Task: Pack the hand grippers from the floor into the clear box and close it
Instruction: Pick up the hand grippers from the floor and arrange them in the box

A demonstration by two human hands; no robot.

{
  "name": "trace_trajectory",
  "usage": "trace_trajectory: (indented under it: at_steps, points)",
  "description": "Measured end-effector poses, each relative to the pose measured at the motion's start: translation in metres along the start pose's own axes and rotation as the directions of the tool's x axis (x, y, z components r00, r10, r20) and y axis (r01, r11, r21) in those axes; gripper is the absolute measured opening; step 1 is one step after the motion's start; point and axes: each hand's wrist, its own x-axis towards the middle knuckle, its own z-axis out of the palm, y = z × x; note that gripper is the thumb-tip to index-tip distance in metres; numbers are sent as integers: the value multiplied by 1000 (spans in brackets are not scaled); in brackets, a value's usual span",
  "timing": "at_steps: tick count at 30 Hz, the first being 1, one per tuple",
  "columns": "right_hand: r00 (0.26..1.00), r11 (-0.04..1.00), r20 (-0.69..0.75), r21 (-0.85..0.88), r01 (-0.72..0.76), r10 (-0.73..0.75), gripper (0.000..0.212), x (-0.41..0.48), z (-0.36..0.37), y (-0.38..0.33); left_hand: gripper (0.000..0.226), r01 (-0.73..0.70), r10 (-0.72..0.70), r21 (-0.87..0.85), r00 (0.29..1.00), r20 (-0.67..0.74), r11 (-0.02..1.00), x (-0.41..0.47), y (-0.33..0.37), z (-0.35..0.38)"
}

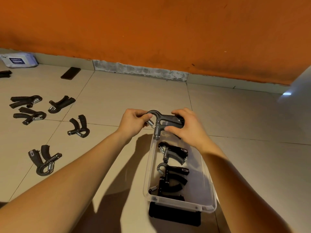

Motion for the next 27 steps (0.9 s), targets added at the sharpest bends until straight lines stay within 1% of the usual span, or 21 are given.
trace_trajectory:
  at_steps: [2,4,6,8,9,10,11,13,15,16,18,20,21,23,25,27]
  points:
    - [997,990,-16,-120,77,-80,70,-5,4,0,7,60,-60,-67,998,-4,996,-1,-1,4]
    - [993,978,-17,-179,110,-115,69,-11,8,5,10,94,-92,-84,995,23,992,-1,-1,8]
    - [995,972,2,-210,102,-104,66,-14,8,13,13,104,-100,-71,994,52,992,-1,-4,14]
    - [997,977,38,-200,69,-62,64,-17,9,23,14,91,-86,-53,992,92,994,-3,-10,21]
    - [998,983,57,-178,37,-28,64,-20,9,29,15,67,-64,-15,991,118,998,-5,-14,25]
    - [996,988,82,-152,-5,18,65,-23,11,37,18,22,-31,66,990,140,998,-6,-21,28]
    - [992,990,113,-131,-49,64,64,-27,12,43,22,-35,3,194,987,163,980,-6,-30,29]
    - [972,984,181,-122,-131,152,59,-38,19,57,38,-131,32,443,974,225,887,-8,-50,27]
    - [945,970,247,-161,-179,216,45,-49,28,71,55,-198,31,555,954,297,808,-12,-69,22]
    - [931,965,279,-180,-191,237,39,-54,33,76,61,-233,38,570,943,332,788,-16,-77,20]
    - [903,958,337,-199,-206,265,34,-62,46,83,61,-307,93,554,920,380,774,-21,-88,18]
    - [881,952,367,-180,-248,299,40,-69,61,87,59,-393,180,545,897,403,741,-20,-95,18]
    - [874,947,368,-167,-274,318,46,-72,69,87,62,-411,194,559,892,407,720,-18,-97,18]
    - [865,940,368,-162,-301,340,53,-76,83,87,67,-397,168,554,893,417,731,-14,-94,16]
    - [855,930,370,-188,-314,364,56,-77,96,86,72,-363,116,505,883,455,783,-8,-92,11]
    - [829,912,381,-213,-352,409,60,-78,106,87,80,-351,70,473,855,515,808,-1,-91,5]
